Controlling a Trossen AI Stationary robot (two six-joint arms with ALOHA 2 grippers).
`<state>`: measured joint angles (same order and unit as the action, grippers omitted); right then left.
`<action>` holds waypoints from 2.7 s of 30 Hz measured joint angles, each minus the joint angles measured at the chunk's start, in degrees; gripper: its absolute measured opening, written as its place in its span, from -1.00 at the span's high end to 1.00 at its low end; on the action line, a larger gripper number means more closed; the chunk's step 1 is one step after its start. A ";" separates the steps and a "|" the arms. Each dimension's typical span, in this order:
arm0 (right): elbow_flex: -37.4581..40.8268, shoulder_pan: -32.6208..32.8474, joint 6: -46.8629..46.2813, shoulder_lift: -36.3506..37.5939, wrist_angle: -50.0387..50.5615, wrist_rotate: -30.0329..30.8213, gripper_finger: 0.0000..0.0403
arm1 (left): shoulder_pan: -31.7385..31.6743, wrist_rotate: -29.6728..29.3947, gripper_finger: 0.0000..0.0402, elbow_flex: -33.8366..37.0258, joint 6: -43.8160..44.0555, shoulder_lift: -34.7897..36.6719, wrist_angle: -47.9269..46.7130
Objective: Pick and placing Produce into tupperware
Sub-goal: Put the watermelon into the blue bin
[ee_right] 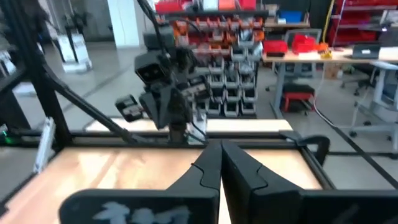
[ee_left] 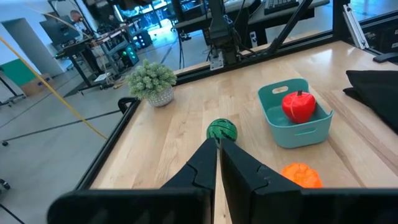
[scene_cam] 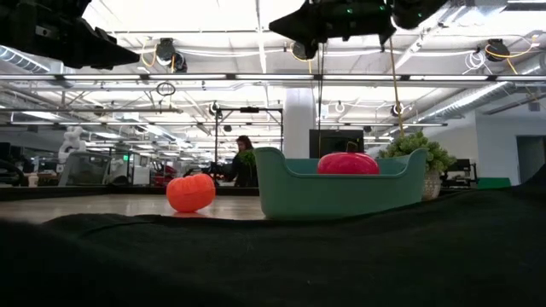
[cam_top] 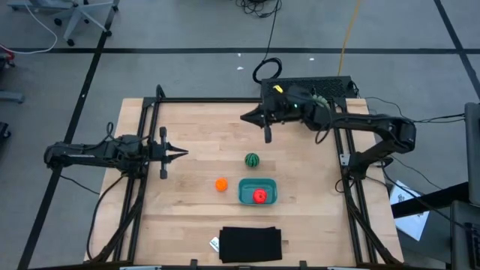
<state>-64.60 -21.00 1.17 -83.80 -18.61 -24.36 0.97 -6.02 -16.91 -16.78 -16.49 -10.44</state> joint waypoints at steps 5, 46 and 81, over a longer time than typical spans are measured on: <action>-5.19 -1.16 2.78 -0.20 10.89 -0.09 1.00 | 0.00 0.00 0.87 0.00 -0.01 0.00 -0.06; -40.30 0.34 13.42 -22.70 60.71 7.85 0.47 | 0.00 0.52 0.87 0.00 -0.46 0.00 -0.06; -27.69 8.25 46.58 -22.93 65.15 18.80 -0.89 | 0.00 0.48 0.87 4.17 -0.94 0.00 3.79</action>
<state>-92.29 -12.75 47.75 -106.74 46.54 -5.56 0.97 -5.54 -12.73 -17.72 -16.49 -6.65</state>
